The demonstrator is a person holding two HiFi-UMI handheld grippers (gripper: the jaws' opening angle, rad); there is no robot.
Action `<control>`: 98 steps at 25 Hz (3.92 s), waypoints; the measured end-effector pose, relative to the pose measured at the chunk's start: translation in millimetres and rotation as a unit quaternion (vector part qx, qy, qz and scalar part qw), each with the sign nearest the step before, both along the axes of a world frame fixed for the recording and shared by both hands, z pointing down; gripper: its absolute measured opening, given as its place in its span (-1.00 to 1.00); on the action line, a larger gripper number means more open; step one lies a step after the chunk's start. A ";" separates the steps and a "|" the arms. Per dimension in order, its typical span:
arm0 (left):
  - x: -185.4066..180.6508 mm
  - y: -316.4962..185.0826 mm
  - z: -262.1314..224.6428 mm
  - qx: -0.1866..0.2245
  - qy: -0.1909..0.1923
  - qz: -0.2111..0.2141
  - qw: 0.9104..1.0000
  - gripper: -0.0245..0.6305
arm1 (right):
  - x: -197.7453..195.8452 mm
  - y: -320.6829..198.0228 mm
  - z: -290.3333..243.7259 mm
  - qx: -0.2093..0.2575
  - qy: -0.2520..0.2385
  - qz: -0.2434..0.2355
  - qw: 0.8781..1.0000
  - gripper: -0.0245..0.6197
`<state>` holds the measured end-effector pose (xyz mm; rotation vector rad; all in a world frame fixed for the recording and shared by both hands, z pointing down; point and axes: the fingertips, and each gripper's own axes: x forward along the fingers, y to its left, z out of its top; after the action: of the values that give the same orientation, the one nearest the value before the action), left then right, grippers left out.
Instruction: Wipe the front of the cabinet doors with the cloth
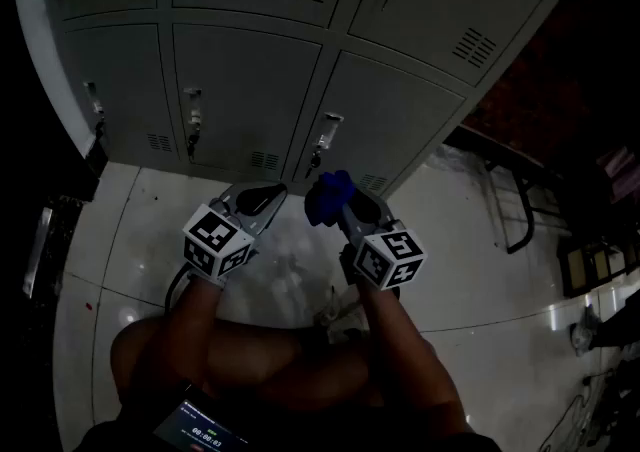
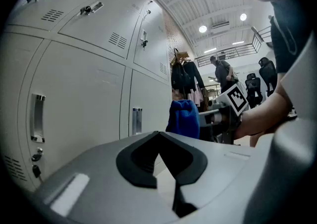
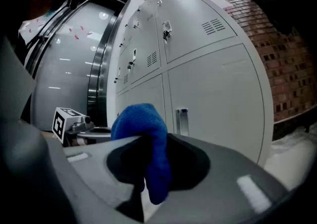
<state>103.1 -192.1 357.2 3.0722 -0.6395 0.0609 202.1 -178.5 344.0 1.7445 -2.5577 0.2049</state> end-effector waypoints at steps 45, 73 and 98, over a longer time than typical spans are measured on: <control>-1.9 -3.4 -9.2 0.000 0.020 0.005 1.000 -0.92 | 227.6 -61.4 -147.5 0.014 0.043 0.286 0.957 -0.69; -21.1 -22.1 -12.5 -0.021 0.048 -0.021 0.998 -0.93 | 10.4 -136.3 -68.5 -0.004 0.014 0.114 0.993 -0.69; -12.8 -17.2 -4.7 -0.017 0.026 -0.011 0.999 -0.93 | 236.7 -55.1 -53.5 -0.027 -0.044 0.318 0.947 -0.69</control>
<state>90.3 -209.3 352.4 3.0221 -0.6635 -0.0088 438.8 -233.6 290.5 2.5217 -1.9163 0.3702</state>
